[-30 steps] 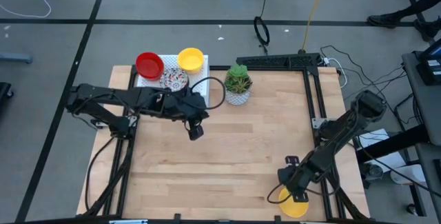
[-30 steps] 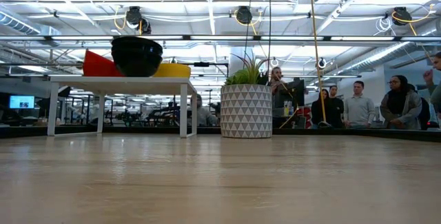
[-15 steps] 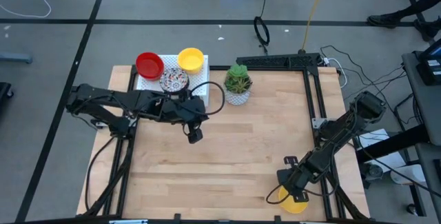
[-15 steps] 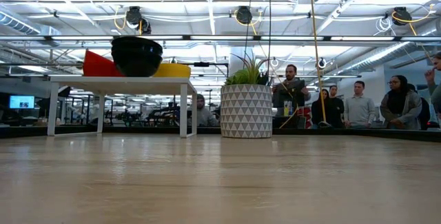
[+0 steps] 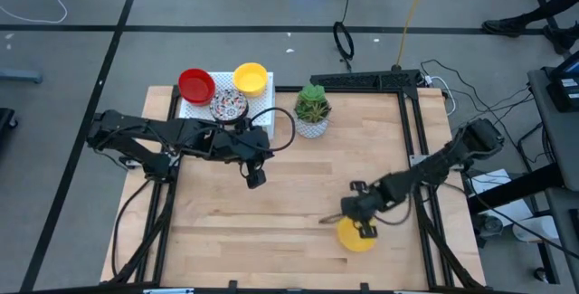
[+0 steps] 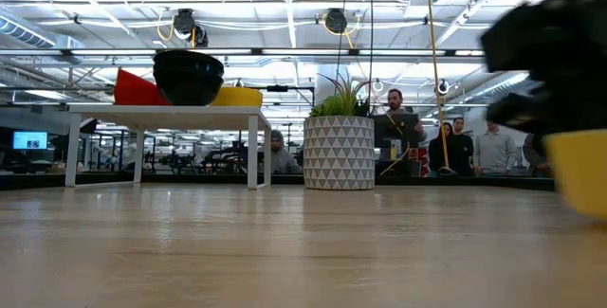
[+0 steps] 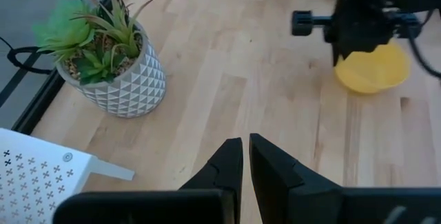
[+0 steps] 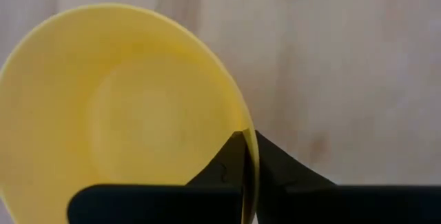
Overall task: Pick & Place Mini bowls
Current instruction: Stack the yellow bowl on the yellow bowls on the shelf
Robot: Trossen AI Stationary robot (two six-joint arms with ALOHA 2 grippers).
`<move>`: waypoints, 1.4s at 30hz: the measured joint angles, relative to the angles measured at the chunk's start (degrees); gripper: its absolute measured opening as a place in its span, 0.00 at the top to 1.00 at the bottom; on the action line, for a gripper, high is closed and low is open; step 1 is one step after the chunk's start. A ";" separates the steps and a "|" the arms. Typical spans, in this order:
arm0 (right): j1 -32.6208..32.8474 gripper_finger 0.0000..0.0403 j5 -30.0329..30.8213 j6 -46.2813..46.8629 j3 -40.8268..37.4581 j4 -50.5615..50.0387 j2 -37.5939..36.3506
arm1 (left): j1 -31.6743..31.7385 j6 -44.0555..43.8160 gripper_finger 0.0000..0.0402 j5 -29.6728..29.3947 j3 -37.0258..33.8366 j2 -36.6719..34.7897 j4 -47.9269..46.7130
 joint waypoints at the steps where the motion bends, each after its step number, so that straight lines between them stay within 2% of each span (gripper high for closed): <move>1: -1.64 1.00 0.06 -1.60 0.00 0.98 0.00 | 0.00 0.00 0.92 0.00 0.00 0.00 0.00; 8: -11.00 1.00 0.06 -13.03 -0.04 10.39 0.00 | -0.29 -0.02 0.92 0.01 0.00 0.00 -0.02; 19: -19.43 1.00 0.08 -24.70 -0.04 24.14 0.02 | -2.21 -1.19 0.92 0.03 0.00 0.00 -0.04; 24: -22.55 1.00 -0.04 -26.17 2.32 27.15 3.67 | -2.66 -1.23 0.92 0.05 0.00 0.00 -0.04; 32: -27.37 1.00 -0.36 -28.82 13.58 26.77 14.89 | -3.23 -4.93 0.92 0.13 0.00 0.00 -0.10; 42: -32.02 1.00 -0.39 -22.81 21.27 25.59 23.22 | -5.58 -5.29 0.92 0.28 0.00 0.00 -0.48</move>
